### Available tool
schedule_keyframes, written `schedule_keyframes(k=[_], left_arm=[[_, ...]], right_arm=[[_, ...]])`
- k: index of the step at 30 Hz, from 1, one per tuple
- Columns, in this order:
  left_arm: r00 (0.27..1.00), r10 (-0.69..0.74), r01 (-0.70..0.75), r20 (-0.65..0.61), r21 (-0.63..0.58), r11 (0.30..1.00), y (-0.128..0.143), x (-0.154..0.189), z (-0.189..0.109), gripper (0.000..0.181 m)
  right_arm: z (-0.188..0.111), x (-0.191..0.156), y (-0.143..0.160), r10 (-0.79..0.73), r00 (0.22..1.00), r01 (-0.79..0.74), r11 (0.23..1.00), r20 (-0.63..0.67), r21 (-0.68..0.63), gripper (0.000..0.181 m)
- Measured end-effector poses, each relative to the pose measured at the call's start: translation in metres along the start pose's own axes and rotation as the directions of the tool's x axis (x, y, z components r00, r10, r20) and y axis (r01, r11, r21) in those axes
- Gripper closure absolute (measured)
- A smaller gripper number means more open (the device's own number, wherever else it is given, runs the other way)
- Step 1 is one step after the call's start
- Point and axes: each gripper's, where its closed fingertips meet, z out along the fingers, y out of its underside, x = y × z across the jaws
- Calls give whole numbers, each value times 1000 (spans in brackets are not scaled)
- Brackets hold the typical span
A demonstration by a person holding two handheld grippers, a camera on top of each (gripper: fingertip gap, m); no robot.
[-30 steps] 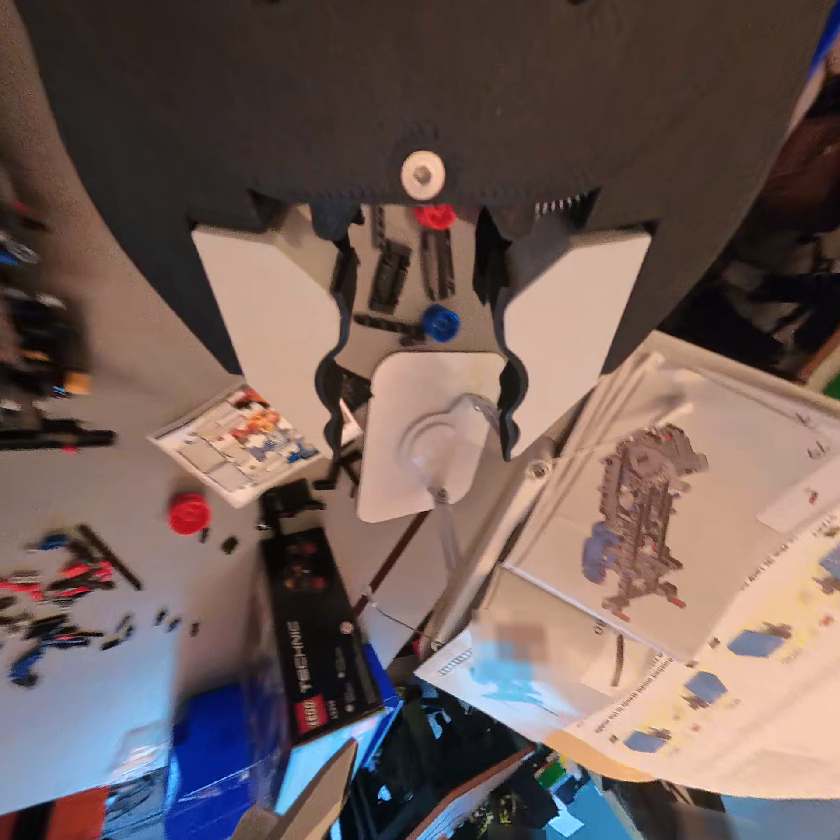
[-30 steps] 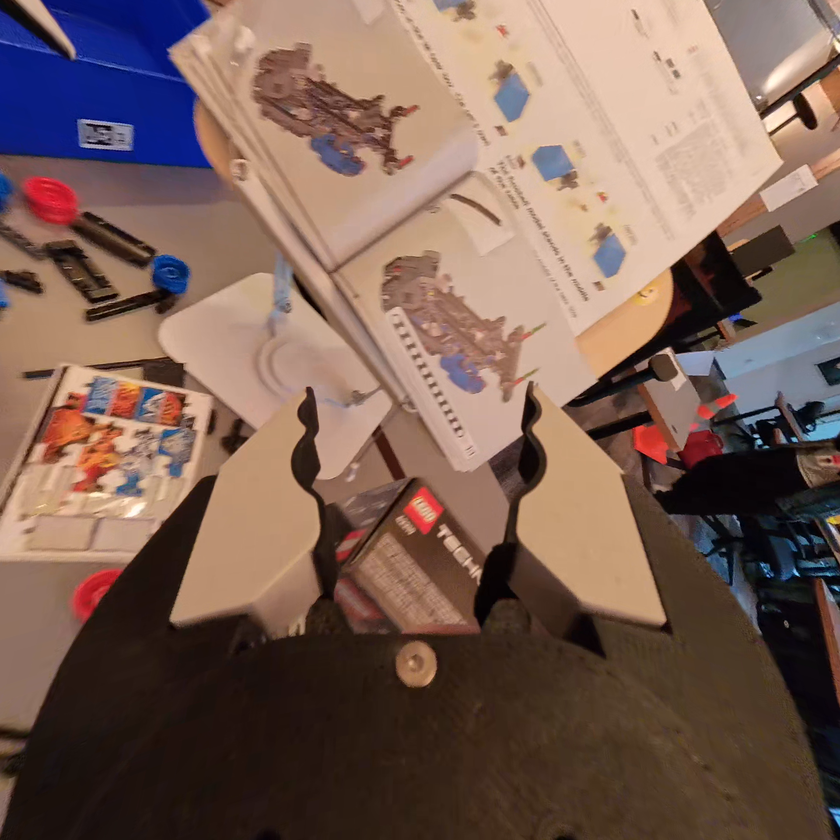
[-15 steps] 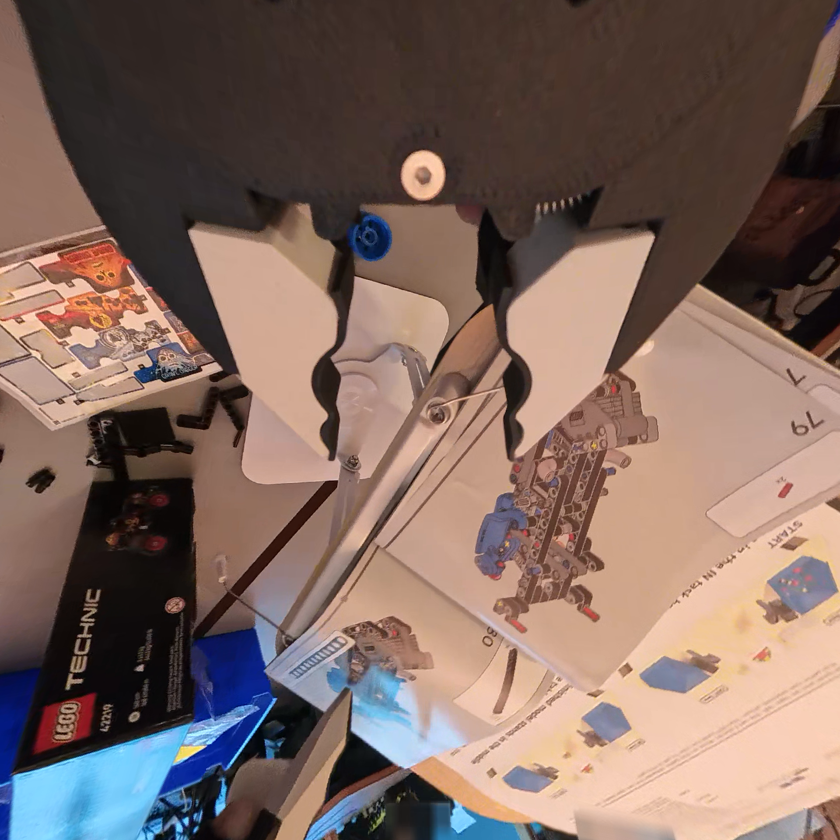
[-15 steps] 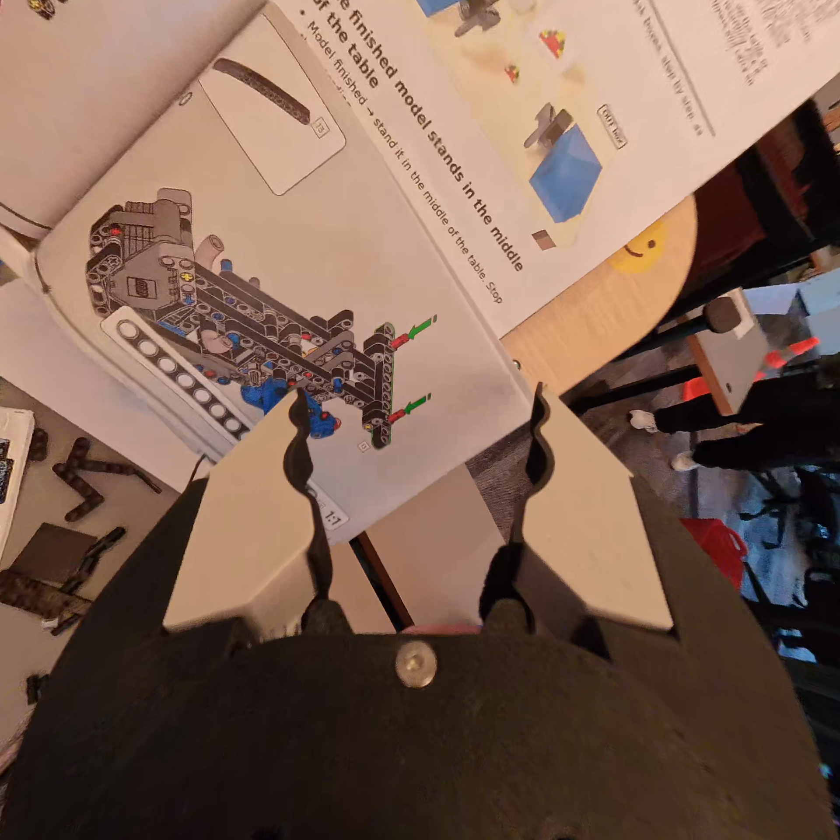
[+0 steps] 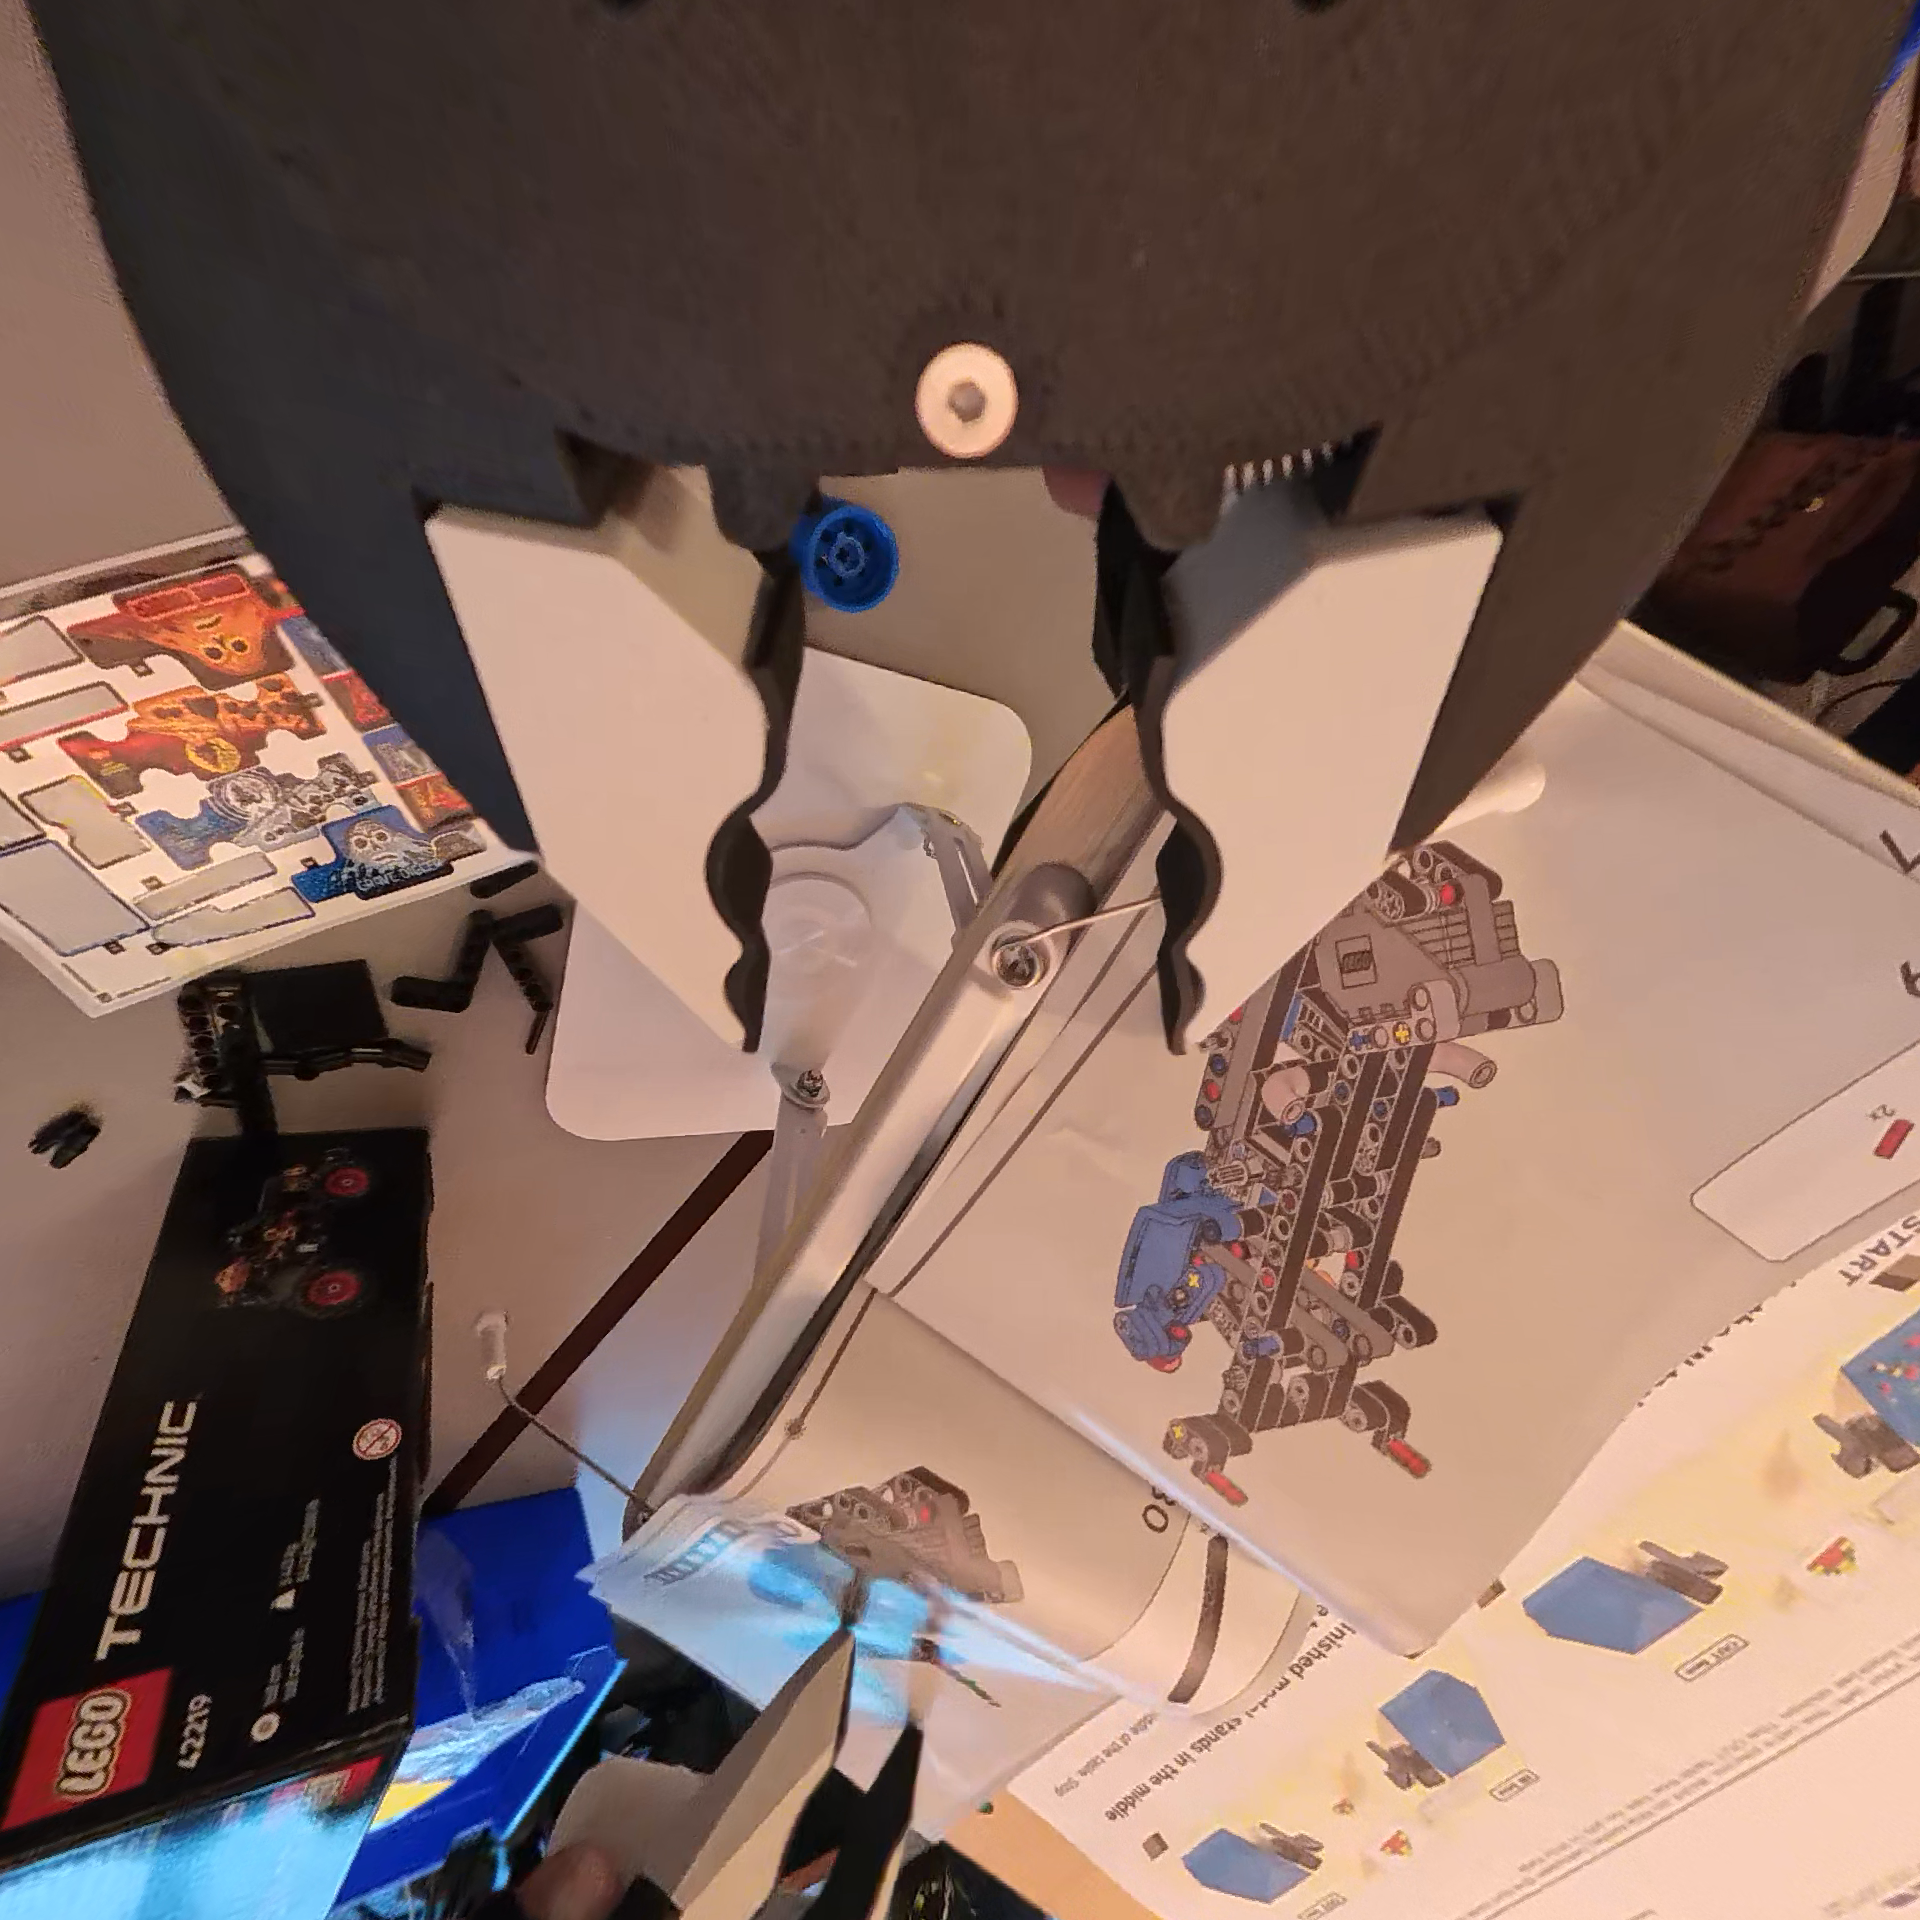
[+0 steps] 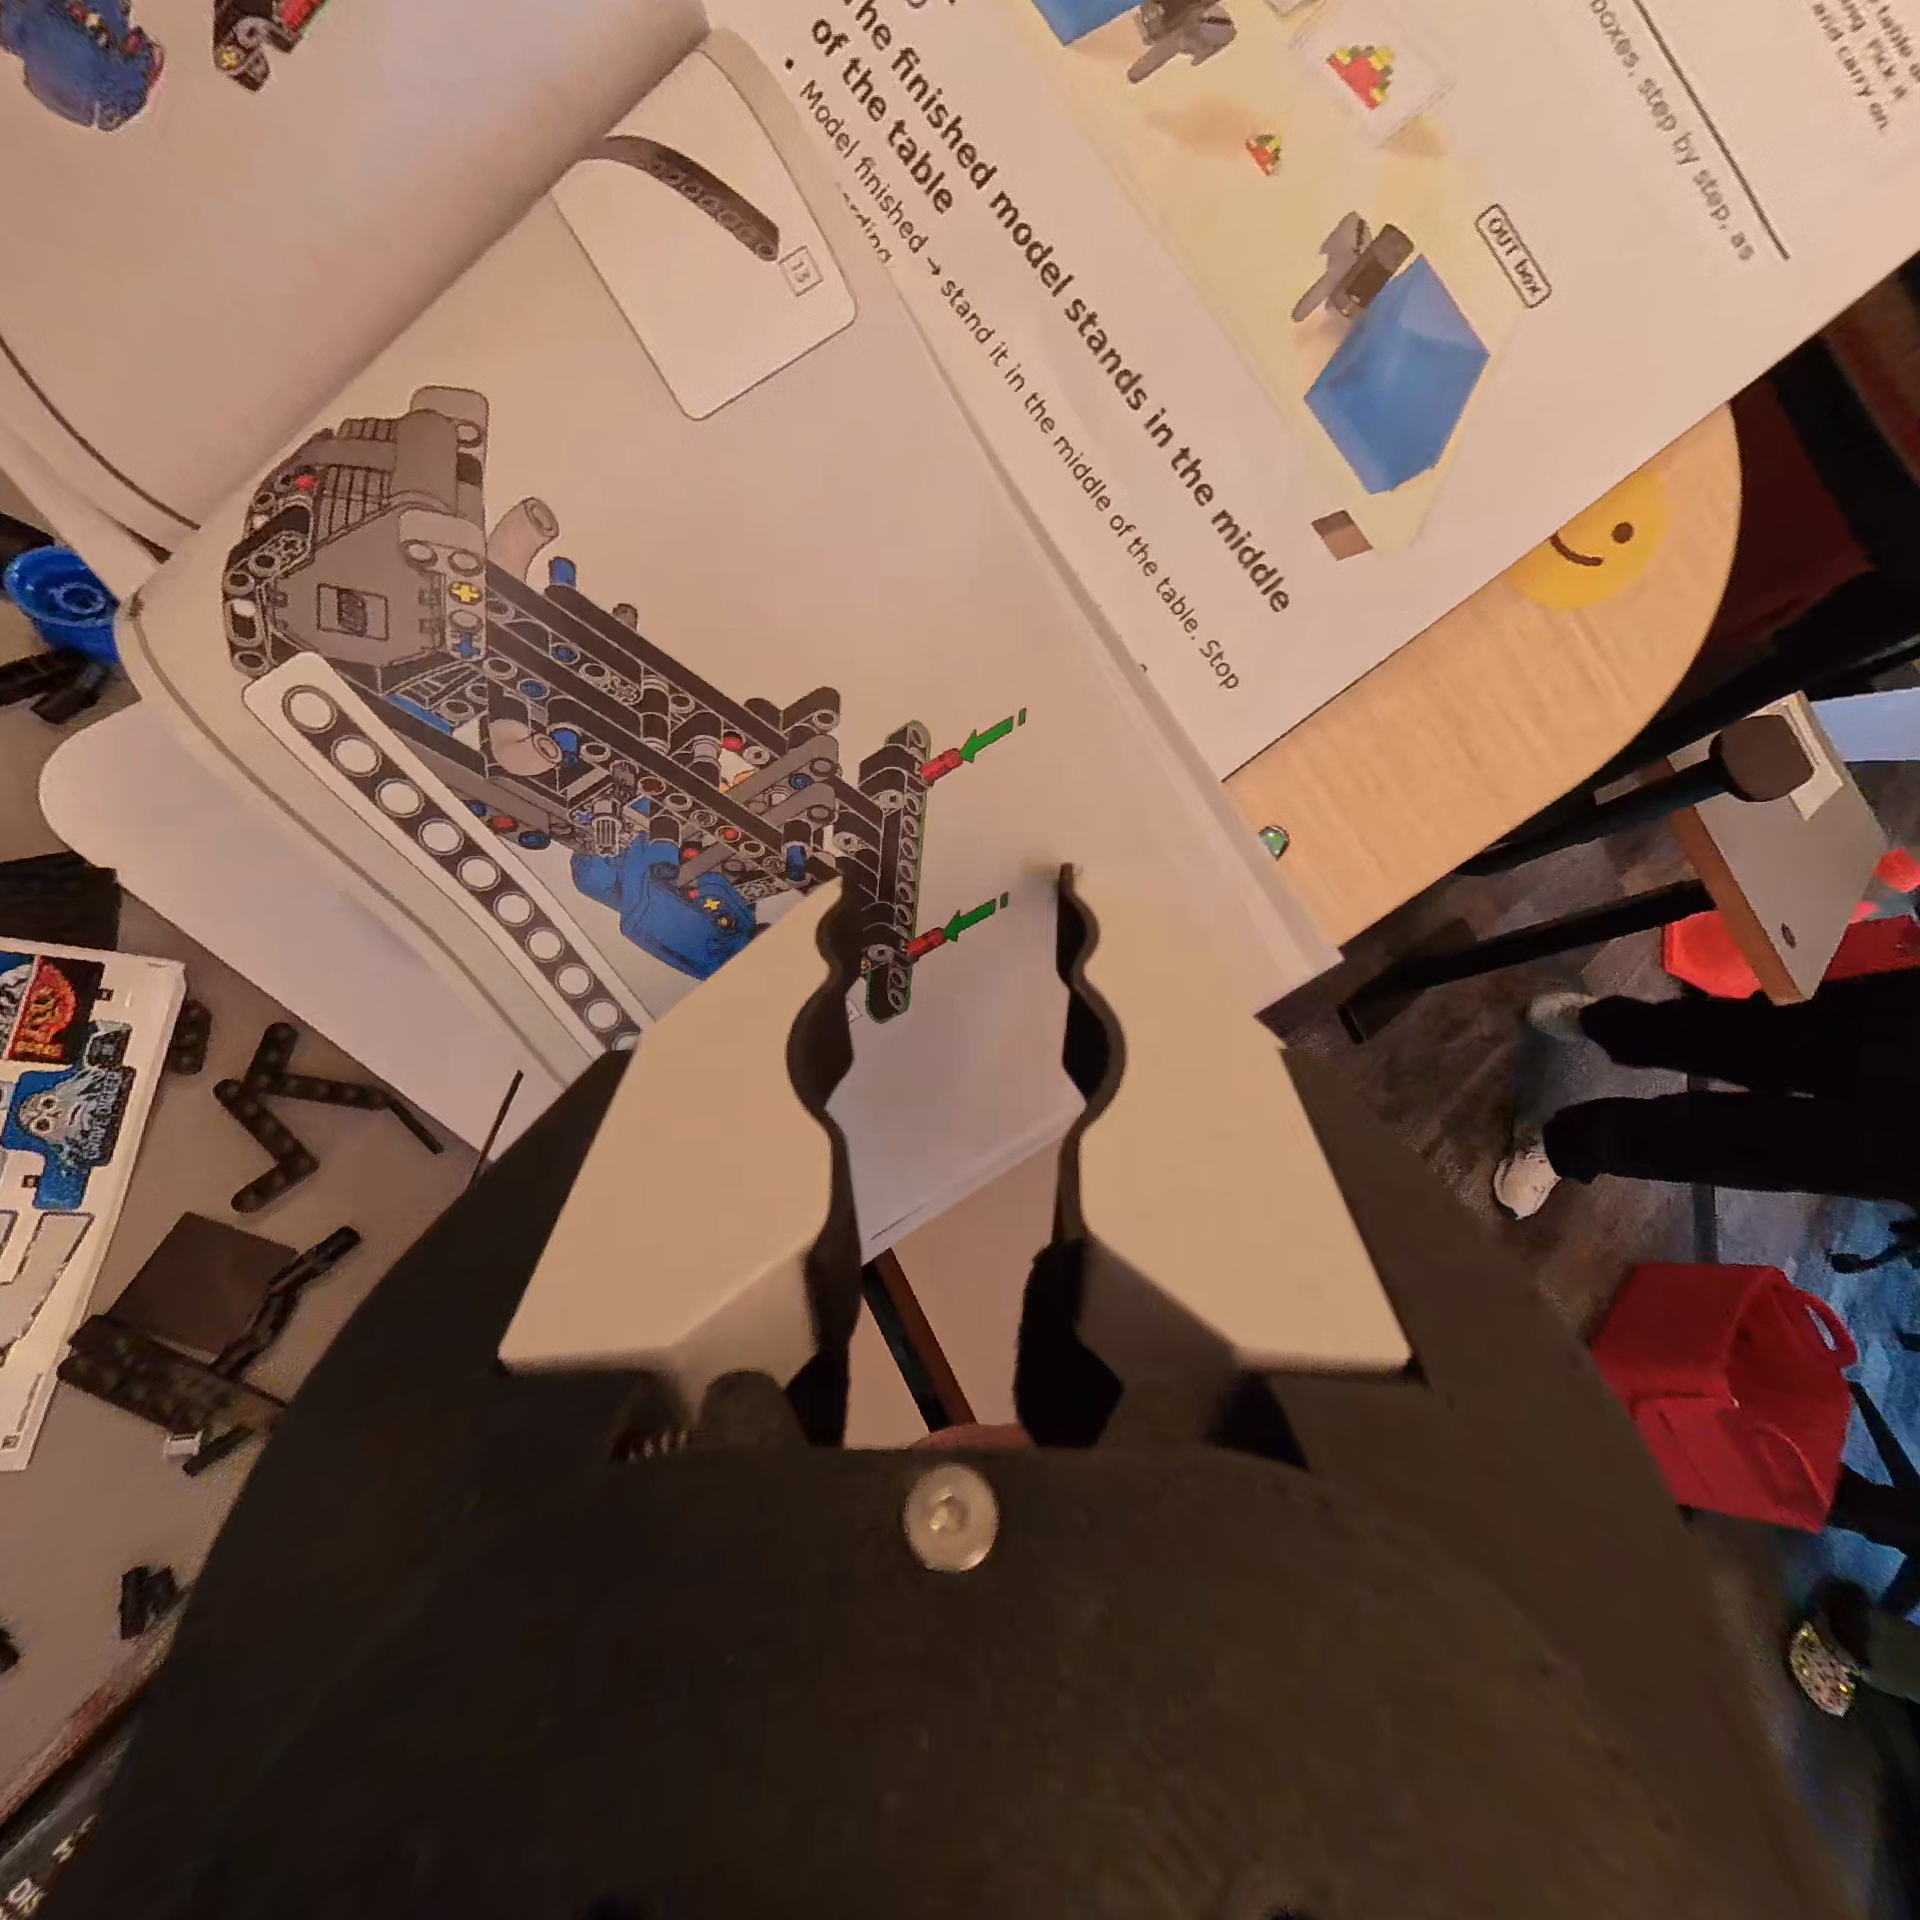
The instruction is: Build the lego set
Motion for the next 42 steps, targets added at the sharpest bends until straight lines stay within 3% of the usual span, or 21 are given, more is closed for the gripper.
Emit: schedule_keyframes(k=[7,20,24,30,42], left_arm=[[1000,3,-3,-13,-1,1000,-1,4,1,108],[1000,11,-11,2,-3,1000,0,-4,-1,108],[1000,22,-22,11,-13,1000,2,-6,-1,108],[1000,27,-27,11,-22,999,3,-5,-1,107],[999,36,-35,14,-29,999,5,-7,-2,108]], right_arm=[[1,-9,2,-32,999,33,999,30,-22,181],[-16,-24,-13,-41,996,38,998,76,50,180],[-23,-40,-10,-173,982,173,985,79,13,134],[-21,-51,23,-402,912,411,893,88,-185,113],[-14,-54,29,-500,860,508,822,103,-256,147]])
